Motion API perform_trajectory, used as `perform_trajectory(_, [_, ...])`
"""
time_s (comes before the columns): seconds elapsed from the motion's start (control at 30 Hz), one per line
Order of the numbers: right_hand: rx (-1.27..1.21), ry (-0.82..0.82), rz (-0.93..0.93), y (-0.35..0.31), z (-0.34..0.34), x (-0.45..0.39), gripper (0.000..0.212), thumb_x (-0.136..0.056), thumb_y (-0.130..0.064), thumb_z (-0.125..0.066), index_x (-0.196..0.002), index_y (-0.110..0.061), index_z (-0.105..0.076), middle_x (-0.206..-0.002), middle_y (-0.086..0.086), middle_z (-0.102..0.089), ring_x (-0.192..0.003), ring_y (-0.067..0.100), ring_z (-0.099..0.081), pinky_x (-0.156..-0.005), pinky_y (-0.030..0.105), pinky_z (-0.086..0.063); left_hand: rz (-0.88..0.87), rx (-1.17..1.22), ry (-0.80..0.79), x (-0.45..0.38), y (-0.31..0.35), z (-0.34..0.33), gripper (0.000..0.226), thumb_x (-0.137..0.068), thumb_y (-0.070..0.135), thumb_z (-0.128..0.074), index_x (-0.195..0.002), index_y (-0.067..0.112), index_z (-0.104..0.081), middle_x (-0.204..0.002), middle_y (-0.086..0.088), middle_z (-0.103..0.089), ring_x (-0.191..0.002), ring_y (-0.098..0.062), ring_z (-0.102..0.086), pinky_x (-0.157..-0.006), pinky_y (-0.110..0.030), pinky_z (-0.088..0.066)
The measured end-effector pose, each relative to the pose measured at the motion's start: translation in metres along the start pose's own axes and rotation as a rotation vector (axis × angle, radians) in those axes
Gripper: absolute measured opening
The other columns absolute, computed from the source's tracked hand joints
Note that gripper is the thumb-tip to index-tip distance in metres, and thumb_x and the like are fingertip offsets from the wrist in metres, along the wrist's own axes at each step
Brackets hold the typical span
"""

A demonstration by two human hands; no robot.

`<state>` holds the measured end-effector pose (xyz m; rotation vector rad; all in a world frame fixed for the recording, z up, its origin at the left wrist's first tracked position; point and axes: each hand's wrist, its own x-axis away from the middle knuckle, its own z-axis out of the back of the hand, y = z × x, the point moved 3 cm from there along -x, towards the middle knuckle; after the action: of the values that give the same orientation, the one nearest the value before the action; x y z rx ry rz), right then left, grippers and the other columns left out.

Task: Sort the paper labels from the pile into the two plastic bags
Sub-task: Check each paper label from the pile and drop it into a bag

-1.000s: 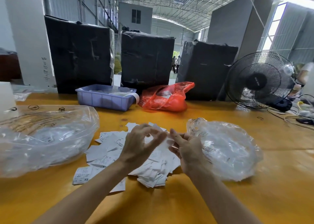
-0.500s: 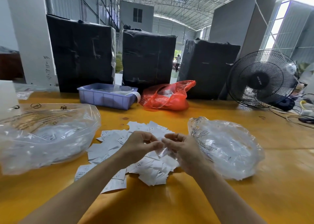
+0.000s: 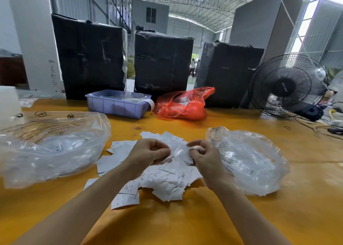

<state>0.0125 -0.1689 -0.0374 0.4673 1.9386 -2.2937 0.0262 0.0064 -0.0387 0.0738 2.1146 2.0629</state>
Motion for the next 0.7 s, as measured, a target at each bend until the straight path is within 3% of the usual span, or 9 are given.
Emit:
perform_trajectory(0.07, [0.085,0.010,0.039,-0.003,0.000,0.000,0.025,-0.091,0.001,-0.050,-0.077,-0.012,-0.066,-0.069,0.002,-0.061,-0.064,0.016,-0.058,-0.054,0.024,-0.055,-0.012,0.063,0.022,0.000,0.000,0.001,0.007,-0.078,-0.009,-0.068,-0.083,-0.005,-0.065,-0.073,-0.014,-0.069,-0.066,-0.022,-0.071,-0.060,-0.021,-0.055])
perform_trajectory(0.13, [-0.009,-0.058,-0.044,-0.005,-0.004,0.001,0.025,-0.093,-0.017,-0.055,-0.074,-0.005,-0.067,-0.082,0.007,-0.066,-0.078,0.022,-0.063,-0.053,0.024,-0.053,-0.024,0.108,0.041,-0.001,-0.001,0.001,0.009,-0.077,-0.011,-0.068,-0.082,-0.005,-0.064,-0.072,-0.014,-0.070,-0.067,-0.022,-0.071,-0.061,-0.022,-0.056])
perform_trajectory(0.2, [0.013,-0.144,-0.113,-0.003,-0.006,0.002,0.050,-0.085,-0.045,-0.061,-0.070,0.003,-0.062,-0.089,0.019,-0.068,-0.082,0.024,-0.066,-0.052,0.022,-0.050,-0.035,0.120,0.055,-0.002,-0.001,0.002,0.011,-0.076,-0.010,-0.070,-0.083,-0.004,-0.064,-0.073,-0.014,-0.071,-0.068,-0.021,-0.072,-0.061,-0.021,-0.056])
perform_trajectory(0.23, [0.067,-0.179,-0.108,-0.002,-0.007,0.002,0.057,-0.081,-0.048,-0.064,-0.070,0.008,-0.061,-0.090,0.025,-0.067,-0.080,0.026,-0.067,-0.053,0.022,-0.050,-0.039,0.114,0.056,-0.002,-0.001,0.002,0.011,-0.076,-0.009,-0.070,-0.083,-0.003,-0.064,-0.073,-0.014,-0.072,-0.067,-0.020,-0.072,-0.061,-0.020,-0.055])
perform_trajectory(0.37, [0.083,-0.141,-0.084,-0.005,-0.004,0.003,0.026,-0.082,-0.017,-0.072,-0.078,0.009,-0.069,-0.075,0.022,-0.067,-0.065,0.026,-0.059,-0.061,0.034,-0.048,-0.038,0.076,0.062,-0.001,0.000,0.002,0.011,-0.076,-0.008,-0.070,-0.084,-0.001,-0.065,-0.070,-0.011,-0.072,-0.062,-0.018,-0.071,-0.056,-0.020,-0.054])
perform_trajectory(0.53, [0.089,0.028,-0.198,-0.016,0.052,-0.018,0.014,-0.081,-0.009,-0.071,-0.071,-0.001,-0.066,-0.068,0.010,-0.064,-0.058,0.018,-0.059,-0.051,0.024,-0.051,-0.042,0.046,0.121,-0.003,-0.001,0.005,0.011,-0.077,-0.006,-0.071,-0.084,0.001,-0.066,-0.067,-0.007,-0.072,-0.058,-0.012,-0.069,-0.052,-0.018,-0.052])
perform_trajectory(0.63, [0.576,0.310,-0.191,-0.010,0.111,-0.028,0.019,-0.080,-0.005,-0.069,-0.067,0.007,-0.063,-0.062,0.016,-0.064,-0.055,0.024,-0.062,-0.054,0.032,-0.054,-0.055,0.049,0.149,-0.005,-0.002,0.008,0.015,-0.075,-0.006,-0.073,-0.086,0.000,-0.065,-0.066,-0.007,-0.072,-0.059,-0.011,-0.069,-0.052,-0.016,-0.052])
perform_trajectory(0.7, [0.928,0.374,-0.214,-0.005,0.127,-0.024,0.028,-0.081,-0.014,-0.072,-0.064,0.003,-0.057,-0.062,0.015,-0.063,-0.059,0.027,-0.064,-0.053,0.030,-0.048,-0.052,0.042,0.150,-0.004,-0.004,0.007,0.019,-0.073,-0.006,-0.075,-0.087,0.000,-0.064,-0.067,-0.008,-0.073,-0.059,-0.012,-0.069,-0.052,-0.016,-0.052])
